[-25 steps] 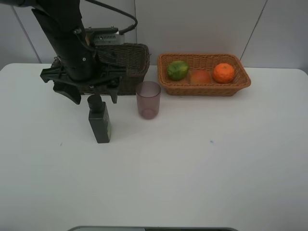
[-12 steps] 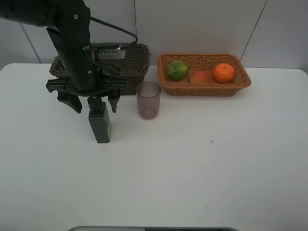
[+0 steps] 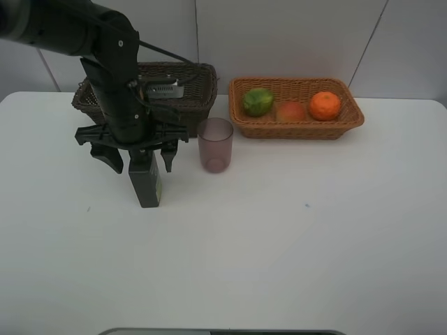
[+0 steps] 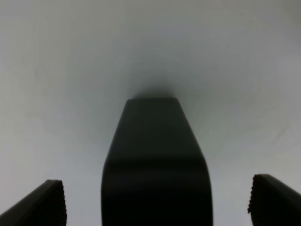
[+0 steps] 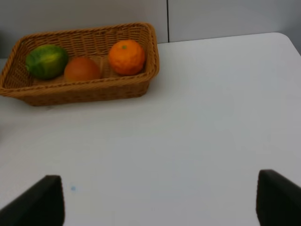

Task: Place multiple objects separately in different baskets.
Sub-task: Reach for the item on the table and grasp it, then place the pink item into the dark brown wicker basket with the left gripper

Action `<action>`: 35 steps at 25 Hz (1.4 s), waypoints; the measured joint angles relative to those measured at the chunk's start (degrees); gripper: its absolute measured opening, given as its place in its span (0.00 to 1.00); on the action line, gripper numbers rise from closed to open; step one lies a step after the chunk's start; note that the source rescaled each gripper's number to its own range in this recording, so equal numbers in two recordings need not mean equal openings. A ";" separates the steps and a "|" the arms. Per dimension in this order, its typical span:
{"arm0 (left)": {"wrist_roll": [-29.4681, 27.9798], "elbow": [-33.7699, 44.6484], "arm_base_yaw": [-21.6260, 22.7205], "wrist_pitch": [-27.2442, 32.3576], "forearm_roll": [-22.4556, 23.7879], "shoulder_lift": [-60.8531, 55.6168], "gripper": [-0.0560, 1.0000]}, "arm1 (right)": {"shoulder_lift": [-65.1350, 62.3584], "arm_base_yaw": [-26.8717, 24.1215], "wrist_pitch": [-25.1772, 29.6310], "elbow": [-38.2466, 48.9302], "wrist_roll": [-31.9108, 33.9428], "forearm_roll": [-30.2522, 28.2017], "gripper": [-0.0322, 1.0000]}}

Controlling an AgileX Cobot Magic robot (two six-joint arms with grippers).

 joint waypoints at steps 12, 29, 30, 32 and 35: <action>0.64 0.28 0.00 -1.34 -1.97 0.00 0.62 | 0.00 0.00 0.00 0.00 0.00 0.00 0.72; -3.18 0.28 0.00 -1.48 -2.05 0.00 0.51 | 0.00 0.00 0.00 0.00 0.00 0.00 0.72; -3.18 0.28 0.00 -1.42 -2.07 0.00 0.51 | 0.00 0.00 0.00 0.00 0.00 0.00 0.72; -3.18 0.28 0.00 -1.38 -2.03 0.00 0.51 | 0.00 0.00 0.00 0.00 0.00 0.00 0.72; -3.23 0.28 0.00 -1.38 -2.03 0.00 0.51 | 0.00 0.00 0.00 0.00 0.00 0.00 0.72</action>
